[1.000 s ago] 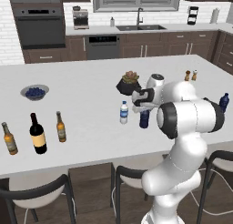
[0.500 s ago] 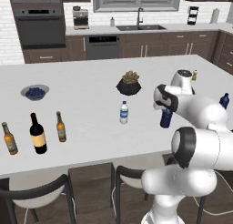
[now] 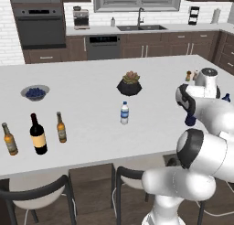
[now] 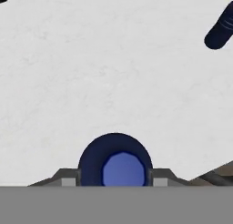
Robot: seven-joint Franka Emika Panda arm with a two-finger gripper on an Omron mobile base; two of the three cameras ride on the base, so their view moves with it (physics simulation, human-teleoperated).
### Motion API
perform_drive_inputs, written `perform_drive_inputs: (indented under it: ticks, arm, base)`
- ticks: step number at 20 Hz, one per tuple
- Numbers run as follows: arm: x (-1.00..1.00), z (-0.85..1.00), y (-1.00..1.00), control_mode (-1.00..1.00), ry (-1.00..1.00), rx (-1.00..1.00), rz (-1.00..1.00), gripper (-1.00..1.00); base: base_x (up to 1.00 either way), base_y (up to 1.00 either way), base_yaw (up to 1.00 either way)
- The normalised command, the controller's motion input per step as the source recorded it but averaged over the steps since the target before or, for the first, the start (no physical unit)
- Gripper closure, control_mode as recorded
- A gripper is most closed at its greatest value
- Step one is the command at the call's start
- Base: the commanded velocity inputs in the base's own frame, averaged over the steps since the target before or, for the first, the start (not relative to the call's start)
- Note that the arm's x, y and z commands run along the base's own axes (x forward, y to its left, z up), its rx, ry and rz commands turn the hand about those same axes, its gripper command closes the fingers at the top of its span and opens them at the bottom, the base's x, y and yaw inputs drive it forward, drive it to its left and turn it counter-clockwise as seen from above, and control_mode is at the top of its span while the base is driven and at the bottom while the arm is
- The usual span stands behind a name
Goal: Move the plastic bottles in the middle to the plastics group, and the glass bottles in the middle to the glass group.
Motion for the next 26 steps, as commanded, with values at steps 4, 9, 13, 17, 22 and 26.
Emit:
perform_drive_inputs:
  ticks: [4, 9, 13, 17, 22, 26]
  arm:
    - [0.0, 0.24, -1.0, -1.0, 0.04, 0.0, -0.26, 1.0]
    - [0.0, 0.04, -1.0, -1.0, 0.01, 0.01, -0.23, 1.0]
    - [0.0, -0.01, -0.95, -1.0, 0.0, 0.04, -0.15, 1.0]
    - [0.03, -0.01, -0.94, -1.0, 0.0, 0.04, -0.12, 1.0]
    - [0.0, -0.11, -0.77, -1.0, 0.0, 0.07, -0.09, 1.0]
    - [0.0, -0.27, -0.23, -1.0, -0.06, 0.02, -0.01, 1.0]
  base:
    - [0.0, 0.0, 0.0]
    - [0.0, 0.0, 0.0]
    - [0.0, 0.0, 0.0]
    - [0.0, 0.0, 0.0]
    - [0.0, 0.0, 0.0]
    - [0.0, 0.0, 0.0]
